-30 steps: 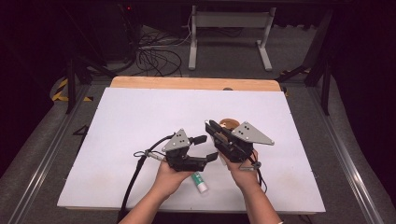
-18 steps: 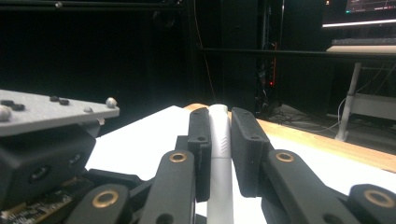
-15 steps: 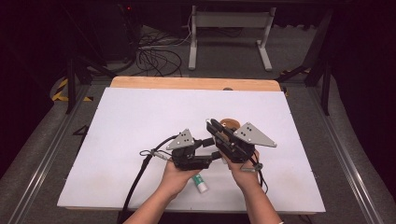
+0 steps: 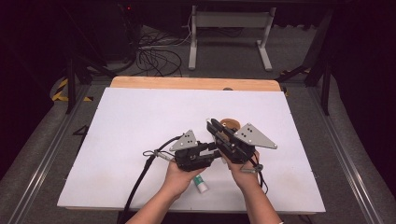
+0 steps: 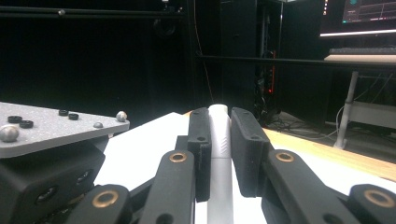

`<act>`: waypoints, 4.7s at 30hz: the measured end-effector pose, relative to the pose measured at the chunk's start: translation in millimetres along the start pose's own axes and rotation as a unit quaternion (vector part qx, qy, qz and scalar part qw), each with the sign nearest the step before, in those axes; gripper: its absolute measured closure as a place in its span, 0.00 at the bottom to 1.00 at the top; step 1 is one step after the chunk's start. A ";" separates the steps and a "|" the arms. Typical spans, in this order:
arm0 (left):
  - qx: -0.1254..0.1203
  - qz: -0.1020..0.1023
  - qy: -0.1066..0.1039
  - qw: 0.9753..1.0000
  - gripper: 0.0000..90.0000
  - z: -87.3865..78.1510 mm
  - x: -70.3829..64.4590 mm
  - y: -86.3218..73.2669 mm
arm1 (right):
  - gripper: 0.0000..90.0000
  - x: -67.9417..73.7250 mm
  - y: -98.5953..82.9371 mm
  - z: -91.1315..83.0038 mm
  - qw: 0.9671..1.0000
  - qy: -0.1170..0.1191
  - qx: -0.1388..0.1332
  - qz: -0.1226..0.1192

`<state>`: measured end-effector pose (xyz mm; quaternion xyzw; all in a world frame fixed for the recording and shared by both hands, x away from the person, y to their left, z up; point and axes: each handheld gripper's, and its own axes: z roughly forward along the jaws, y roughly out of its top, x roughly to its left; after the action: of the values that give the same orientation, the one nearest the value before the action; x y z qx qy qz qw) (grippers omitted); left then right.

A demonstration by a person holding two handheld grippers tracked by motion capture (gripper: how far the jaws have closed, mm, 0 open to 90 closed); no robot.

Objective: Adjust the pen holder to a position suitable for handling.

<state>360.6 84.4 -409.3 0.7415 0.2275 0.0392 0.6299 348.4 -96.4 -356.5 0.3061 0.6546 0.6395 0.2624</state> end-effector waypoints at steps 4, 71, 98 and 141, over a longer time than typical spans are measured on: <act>0.008 -0.014 0.009 1.000 0.77 -1.4 1.8 1.0 | 0.88 -0.6 0.4 -2.1 1.000 -0.002 -0.009 0.000; 0.001 0.066 0.080 0.995 0.86 20.1 27.9 68.2 | 0.24 -61.4 -5.3 -54.6 0.998 -0.022 0.055 -0.029; 0.000 0.096 0.115 0.989 0.86 72.4 57.6 55.2 | 0.24 -64.3 -3.7 -59.5 0.998 -0.015 0.052 -0.032; 0.047 0.018 0.116 0.992 0.85 84.3 84.2 37.3 | 0.24 -69.8 -3.0 -62.6 0.998 -0.020 0.060 -0.031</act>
<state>475.6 35.9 -410.2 0.7646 0.2872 0.1261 0.5630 349.3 -190.2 -360.1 0.3140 0.6954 0.5844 0.2764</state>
